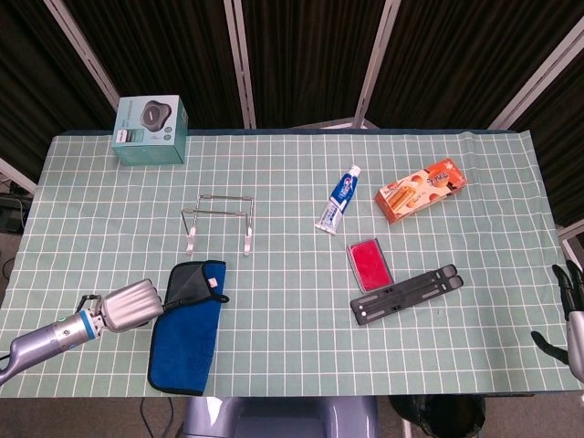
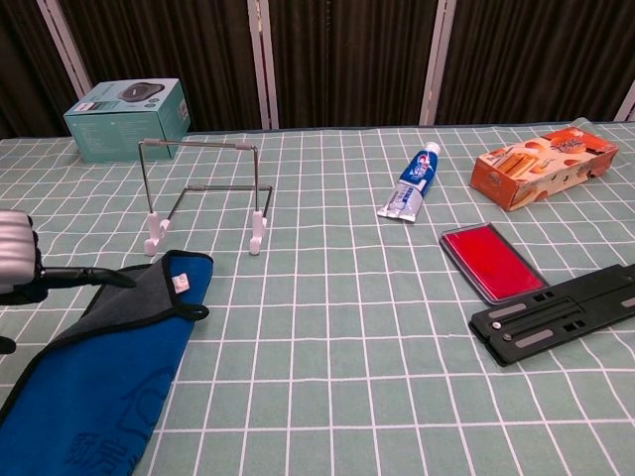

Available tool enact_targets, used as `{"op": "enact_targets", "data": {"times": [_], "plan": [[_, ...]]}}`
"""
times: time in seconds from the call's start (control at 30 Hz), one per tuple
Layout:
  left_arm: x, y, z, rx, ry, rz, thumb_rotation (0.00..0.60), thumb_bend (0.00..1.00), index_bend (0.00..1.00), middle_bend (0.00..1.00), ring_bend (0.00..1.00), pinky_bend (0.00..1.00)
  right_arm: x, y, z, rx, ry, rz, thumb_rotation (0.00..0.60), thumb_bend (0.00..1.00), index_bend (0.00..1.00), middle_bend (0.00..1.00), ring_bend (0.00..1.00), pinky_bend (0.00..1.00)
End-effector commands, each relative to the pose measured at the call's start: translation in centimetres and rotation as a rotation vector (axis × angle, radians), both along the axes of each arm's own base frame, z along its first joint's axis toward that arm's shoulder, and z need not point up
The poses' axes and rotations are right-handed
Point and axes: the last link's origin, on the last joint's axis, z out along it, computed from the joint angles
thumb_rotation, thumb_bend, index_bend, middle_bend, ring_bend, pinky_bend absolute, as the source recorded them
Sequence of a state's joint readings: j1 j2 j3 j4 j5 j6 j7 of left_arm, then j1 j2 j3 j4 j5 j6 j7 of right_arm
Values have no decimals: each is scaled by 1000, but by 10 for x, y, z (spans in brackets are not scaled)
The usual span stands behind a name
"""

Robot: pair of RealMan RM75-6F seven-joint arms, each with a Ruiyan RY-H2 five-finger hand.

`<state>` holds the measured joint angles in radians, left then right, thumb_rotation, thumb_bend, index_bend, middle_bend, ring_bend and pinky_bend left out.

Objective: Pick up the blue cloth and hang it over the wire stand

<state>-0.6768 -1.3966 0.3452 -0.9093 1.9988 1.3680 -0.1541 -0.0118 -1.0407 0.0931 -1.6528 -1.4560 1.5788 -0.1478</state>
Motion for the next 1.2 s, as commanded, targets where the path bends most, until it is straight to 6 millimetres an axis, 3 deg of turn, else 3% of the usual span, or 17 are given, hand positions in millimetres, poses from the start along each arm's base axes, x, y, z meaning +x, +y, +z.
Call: {"op": "enact_targets", "data": {"times": [0.03, 0.27, 0.5, 1.03, 1.2], "plan": [[12, 5, 3, 16, -69, 35, 600, 302, 170, 919, 932, 1000, 0, 0, 0, -1, -2, 1, 600, 0, 0, 0, 0, 0], [63, 20, -20, 50, -79, 135, 600, 372, 211, 924, 936, 1000, -1, 1, 4, -7, -11, 1, 600, 0, 0, 0, 0, 0], [94, 26, -57, 47, 5, 223, 600, 401, 286, 926, 936, 1000, -4, 0, 6, -11, -19, -10, 600, 0, 0, 0, 0, 0], [113, 25, -98, 20, 57, 224, 600, 429, 342, 934, 940, 1000, -12, -2, 10, -14, -25, -35, 600, 0, 0, 0, 0, 0], [117, 27, -104, 19, 64, 213, 600, 429, 472, 943, 947, 1000, -13, -3, 9, -11, -25, -41, 600, 0, 0, 0, 0, 0]]}}
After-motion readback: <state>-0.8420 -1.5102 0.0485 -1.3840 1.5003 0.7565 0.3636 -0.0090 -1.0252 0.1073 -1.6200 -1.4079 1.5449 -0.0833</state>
